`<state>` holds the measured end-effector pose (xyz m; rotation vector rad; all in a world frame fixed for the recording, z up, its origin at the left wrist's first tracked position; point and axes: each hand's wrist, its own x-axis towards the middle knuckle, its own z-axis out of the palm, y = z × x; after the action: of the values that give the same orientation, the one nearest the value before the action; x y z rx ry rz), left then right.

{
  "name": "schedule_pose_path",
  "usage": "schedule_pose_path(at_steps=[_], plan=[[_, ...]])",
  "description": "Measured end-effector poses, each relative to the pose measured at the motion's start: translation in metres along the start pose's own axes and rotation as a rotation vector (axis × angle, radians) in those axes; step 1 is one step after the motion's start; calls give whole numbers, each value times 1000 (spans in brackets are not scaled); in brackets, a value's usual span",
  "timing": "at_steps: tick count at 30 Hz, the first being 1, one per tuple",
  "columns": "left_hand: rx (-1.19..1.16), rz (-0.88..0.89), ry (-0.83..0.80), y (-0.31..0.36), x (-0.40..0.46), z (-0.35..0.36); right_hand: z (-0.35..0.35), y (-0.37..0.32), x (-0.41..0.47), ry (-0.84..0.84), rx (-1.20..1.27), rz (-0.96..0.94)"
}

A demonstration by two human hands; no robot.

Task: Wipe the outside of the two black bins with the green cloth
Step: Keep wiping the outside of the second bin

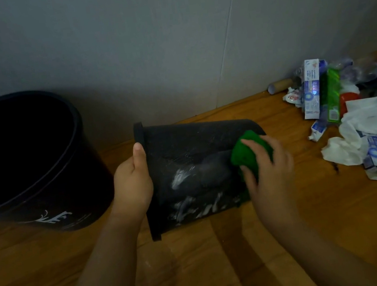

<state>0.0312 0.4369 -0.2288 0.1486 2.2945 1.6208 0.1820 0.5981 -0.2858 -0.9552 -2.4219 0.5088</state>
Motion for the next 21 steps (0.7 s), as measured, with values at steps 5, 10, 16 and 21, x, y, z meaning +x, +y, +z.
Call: schedule_pose_path(at_steps=[5,10,16,21], plan=[[3,19,20,2,-3,2,7,-13,-25,-14,-22,-83],[24,21,9,-2,1,-1,4,-19,-8,-105,7,-326],[12,30,24,-4,0,2,-1,-13,-12,-19,16,6],[18,36,3,-6,2,1,6,-26,-22,-140,19,-384]])
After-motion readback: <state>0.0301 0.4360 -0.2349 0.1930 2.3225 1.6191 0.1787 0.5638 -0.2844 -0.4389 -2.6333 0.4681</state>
